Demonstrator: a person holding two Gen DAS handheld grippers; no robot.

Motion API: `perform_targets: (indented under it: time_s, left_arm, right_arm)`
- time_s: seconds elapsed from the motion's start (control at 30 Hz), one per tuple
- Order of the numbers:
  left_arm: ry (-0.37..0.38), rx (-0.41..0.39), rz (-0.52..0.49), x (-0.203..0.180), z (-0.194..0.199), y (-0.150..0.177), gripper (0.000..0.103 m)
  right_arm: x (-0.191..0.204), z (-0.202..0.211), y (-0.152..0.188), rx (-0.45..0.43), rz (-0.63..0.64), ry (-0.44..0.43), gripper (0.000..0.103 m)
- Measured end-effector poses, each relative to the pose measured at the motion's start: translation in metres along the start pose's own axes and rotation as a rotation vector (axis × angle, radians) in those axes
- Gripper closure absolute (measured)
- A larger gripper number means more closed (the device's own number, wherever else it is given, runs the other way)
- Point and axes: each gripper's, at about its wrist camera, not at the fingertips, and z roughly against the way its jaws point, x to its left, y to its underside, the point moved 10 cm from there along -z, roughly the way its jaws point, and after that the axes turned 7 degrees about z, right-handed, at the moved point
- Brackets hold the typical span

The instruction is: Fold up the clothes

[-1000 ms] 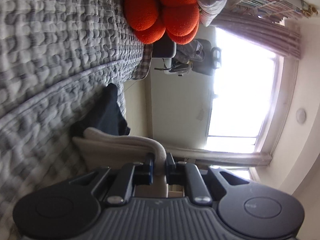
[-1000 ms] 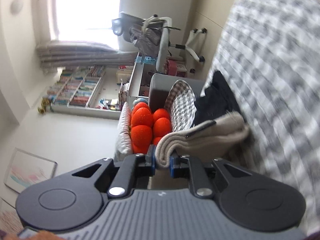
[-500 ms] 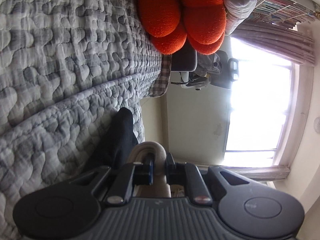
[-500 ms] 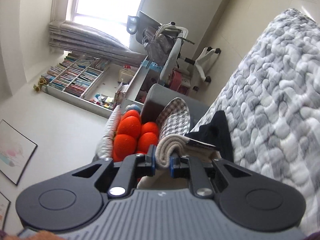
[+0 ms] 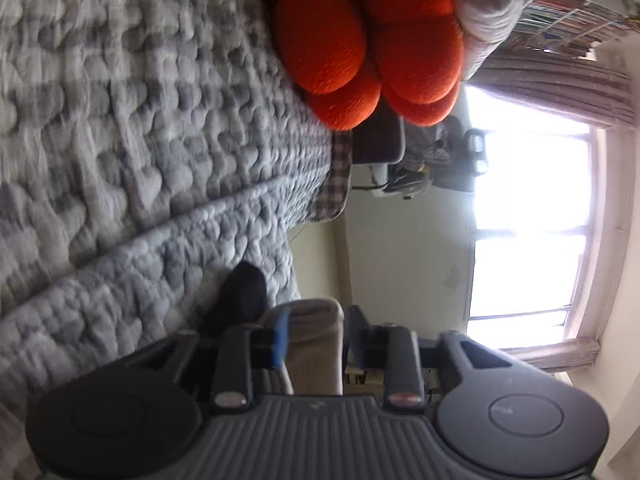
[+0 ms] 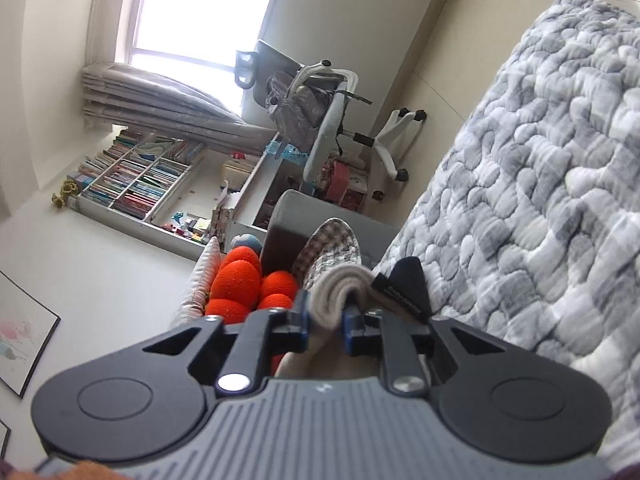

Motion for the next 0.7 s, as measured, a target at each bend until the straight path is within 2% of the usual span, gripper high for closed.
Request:
perform_targets:
  time_s: [0.03, 0.07, 0.1, 0.17, 0.27, 0.3, 0.4, 0.5, 0.53, 0.67, 0.7]
  left_arm:
    - [0.006, -0.009, -0.023, -0.002, 0.004, -0.002, 0.045]
    - [-0.001, -0.015, -0.050, -0.003, 0.008, -0.004, 0.041]
    - [-0.015, -0.015, -0.083, -0.004, 0.010, -0.004, 0.039]
    - [-0.065, -0.002, -0.145, -0.005, 0.014, -0.003, 0.039]
    - [-0.157, 0.006, -0.272, -0.008, 0.021, 0.002, 0.037]
    - [-0.192, 0.005, -0.320, -0.009, 0.024, 0.003, 0.032]
    - [-0.288, 0.050, -0.401, -0.002, 0.030, 0.010, 0.031]
    - [-0.313, 0.126, -0.430, 0.003, 0.035, 0.019, 0.031]
    - [-0.320, 0.151, -0.438, 0.005, 0.037, 0.022, 0.032]
    - [-0.304, 0.220, -0.438, 0.010, 0.035, 0.037, 0.035]
    - [-0.296, 0.222, -0.438, 0.011, 0.033, 0.041, 0.036]
  right_arm:
    - [0.004, 0.003, -0.003, -0.019, 0.018, -0.002, 0.046]
    - [0.009, 0.008, -0.008, -0.045, 0.050, -0.001, 0.027]
    - [0.015, 0.013, -0.013, -0.072, 0.082, 0.000, 0.022]
    - [0.022, 0.016, -0.016, -0.063, 0.164, 0.042, 0.022]
    - [0.022, 0.016, -0.006, 0.027, 0.265, 0.158, 0.022]
    - [0.020, 0.017, -0.002, 0.055, 0.281, 0.190, 0.022]
    - [0.012, 0.025, 0.004, 0.114, 0.265, 0.256, 0.022]
    - [-0.001, 0.032, 0.012, 0.178, 0.213, 0.313, 0.023]
    - [-0.004, 0.034, 0.015, 0.192, 0.199, 0.321, 0.027]
    - [0.000, 0.032, 0.024, 0.209, 0.173, 0.290, 0.027]
    - [0.002, 0.030, 0.028, 0.216, 0.176, 0.283, 0.032]
